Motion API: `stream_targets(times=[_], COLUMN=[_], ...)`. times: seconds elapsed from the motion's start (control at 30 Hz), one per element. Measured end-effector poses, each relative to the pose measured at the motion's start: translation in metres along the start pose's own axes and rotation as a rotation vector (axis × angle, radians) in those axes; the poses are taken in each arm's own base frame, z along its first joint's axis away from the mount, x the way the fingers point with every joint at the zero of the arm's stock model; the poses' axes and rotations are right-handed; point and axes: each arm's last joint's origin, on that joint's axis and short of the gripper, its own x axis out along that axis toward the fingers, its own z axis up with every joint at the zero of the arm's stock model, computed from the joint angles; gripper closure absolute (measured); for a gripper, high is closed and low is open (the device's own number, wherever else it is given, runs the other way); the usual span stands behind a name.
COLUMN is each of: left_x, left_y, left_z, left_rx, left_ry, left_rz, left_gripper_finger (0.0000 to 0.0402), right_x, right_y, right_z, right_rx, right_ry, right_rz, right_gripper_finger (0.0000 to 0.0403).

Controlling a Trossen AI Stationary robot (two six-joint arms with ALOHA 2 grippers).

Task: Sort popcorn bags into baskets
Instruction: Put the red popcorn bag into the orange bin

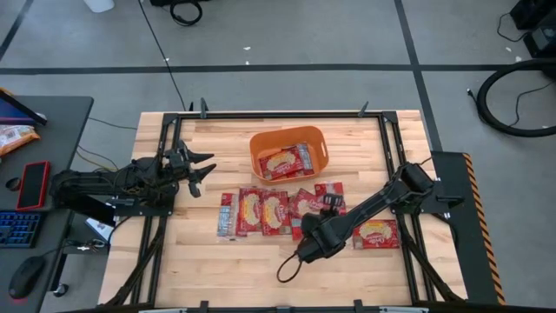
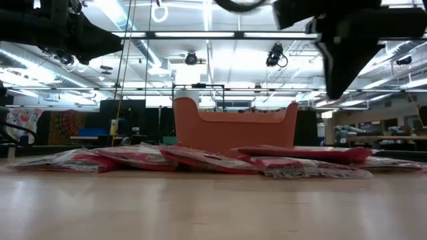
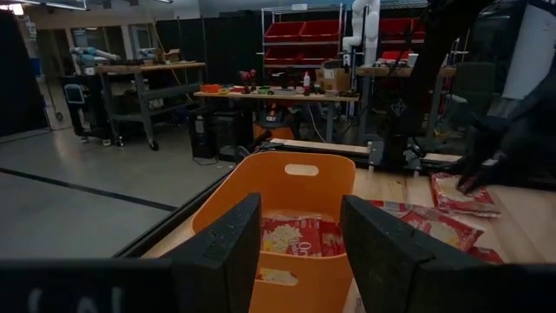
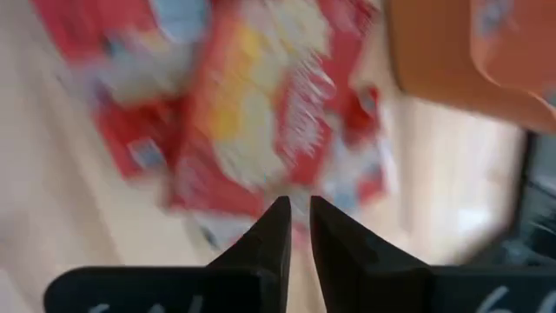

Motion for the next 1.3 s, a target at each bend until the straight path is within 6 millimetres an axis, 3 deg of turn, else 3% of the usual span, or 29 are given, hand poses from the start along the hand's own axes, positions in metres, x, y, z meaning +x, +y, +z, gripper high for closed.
stream_targets(times=[0.27, 0.5, 0.63, 0.83, 1.3], left_x=[0.000, 0.000, 0.000, 0.000, 0.000], left_y=[0.000, 0.000, 0.000, 0.000, 0.000], left_z=[0.000, 0.000, 0.000, 0.000, -0.001], left_rx=[0.001, 0.001, 0.002, 0.002, 0.004], left_ry=[0.003, 0.003, 0.003, 0.003, 0.011], left_rz=[0.000, 0.000, 0.000, 0.000, 0.000], left_gripper_finger=[0.0237, 0.0237, 0.0237, 0.0237, 0.0237], right_x=[0.019, 0.041, 0.055, 0.062, 0.055], right_y=[0.023, 0.033, 0.037, 0.037, 0.035], right_z=[0.006, -0.002, -0.006, -0.013, -0.012], right_rx=[0.001, -0.010, -0.007, -0.011, -0.018], right_ry=[-0.111, -0.153, -0.185, -0.211, -0.216], right_rz=[0.167, 0.160, 0.149, 0.070, 0.045], right_gripper_finger=[0.0290, 0.0210, 0.0185, 0.0192, 0.0225])
